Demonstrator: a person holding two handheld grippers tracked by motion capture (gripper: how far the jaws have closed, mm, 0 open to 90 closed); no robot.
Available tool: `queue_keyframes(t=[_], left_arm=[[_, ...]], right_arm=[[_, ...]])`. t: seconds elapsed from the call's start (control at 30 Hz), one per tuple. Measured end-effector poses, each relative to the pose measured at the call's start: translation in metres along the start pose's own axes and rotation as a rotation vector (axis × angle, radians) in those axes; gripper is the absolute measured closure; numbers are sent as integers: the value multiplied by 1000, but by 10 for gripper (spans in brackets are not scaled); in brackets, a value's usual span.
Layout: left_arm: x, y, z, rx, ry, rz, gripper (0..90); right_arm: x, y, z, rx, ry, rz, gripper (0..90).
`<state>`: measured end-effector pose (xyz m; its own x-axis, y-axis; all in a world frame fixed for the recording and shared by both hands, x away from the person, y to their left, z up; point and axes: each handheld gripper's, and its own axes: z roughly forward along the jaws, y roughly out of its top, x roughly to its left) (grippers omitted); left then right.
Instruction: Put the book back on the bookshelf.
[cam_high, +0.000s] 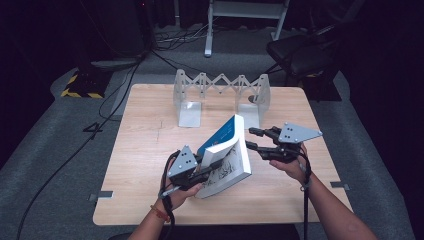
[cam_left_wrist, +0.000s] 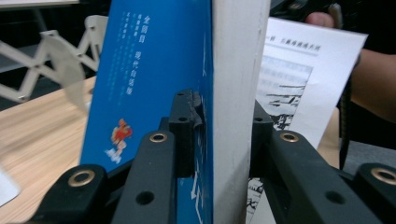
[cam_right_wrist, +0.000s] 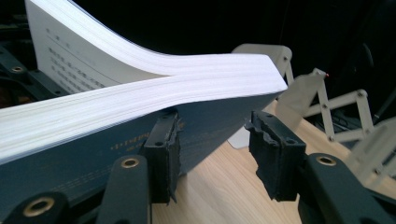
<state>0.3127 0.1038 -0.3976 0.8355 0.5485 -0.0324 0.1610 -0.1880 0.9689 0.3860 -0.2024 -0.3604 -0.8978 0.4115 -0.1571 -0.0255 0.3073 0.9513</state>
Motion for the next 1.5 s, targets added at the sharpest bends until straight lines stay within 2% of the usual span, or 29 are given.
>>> queue_keyframes(t=[0.13,0.23,0.3,0.33,0.37,0.4,0.43,0.5,0.6,0.7,0.83,0.87,0.9,0.97,1.07,1.1,1.13,1.17,1.2,1.33,1.47,1.5], left_arm=[[2,-7,-17,-9,40,-16,721],[3,-10,-25,0,74,-8,707],[4,-16,-32,34,91,-5,680],[4,-16,-32,34,91,-5,668],[5,-22,-33,79,104,4,660],[5,-22,-33,79,104,4,651],[6,-30,-34,109,105,-7,648],[8,-34,-34,133,109,-15,645],[9,-43,-31,192,113,0,634],[13,-50,-28,203,100,-24,639],[16,-52,-25,172,60,-51,678],[17,-52,-23,166,47,-60,687],[21,-52,-20,153,10,-76,697],[23,-51,-16,147,-19,-84,706],[23,-48,-2,143,-53,-92,704],[23,-48,-2,143,-53,-92,703],[23,-48,9,131,-71,-108,703],[23,-48,9,131,-71,-108,704],[22,-44,21,135,-84,-95,704],[18,-37,41,145,-112,-79,700],[13,-32,64,145,-157,-83,700],[13,-32,64,145,-157,-83,699]], right_arm=[[8,8,7,-2,3,-20,533],[16,13,17,7,38,-26,515],[23,12,27,37,55,-38,501],[27,12,32,39,72,-34,499],[29,12,34,42,79,-32,499],[30,11,36,44,82,-31,499],[32,10,40,49,87,-29,493],[34,8,46,66,99,-30,483],[36,1,56,87,106,-14,466],[36,-4,60,82,115,17,454],[34,-8,63,72,119,39,450],[34,-10,62,65,119,42,448],[33,-12,59,58,111,31,447],[31,-14,56,51,110,36,447],[25,-18,48,45,84,39,453],[23,-19,46,42,74,45,452],[19,-20,41,39,65,50,454],[19,-20,41,39,65,50,454],[15,-23,33,40,50,61,457],[7,-29,14,47,12,59,458],[1,-35,-6,45,-26,57,458],[1,-35,-6,45,-26,57,458]])
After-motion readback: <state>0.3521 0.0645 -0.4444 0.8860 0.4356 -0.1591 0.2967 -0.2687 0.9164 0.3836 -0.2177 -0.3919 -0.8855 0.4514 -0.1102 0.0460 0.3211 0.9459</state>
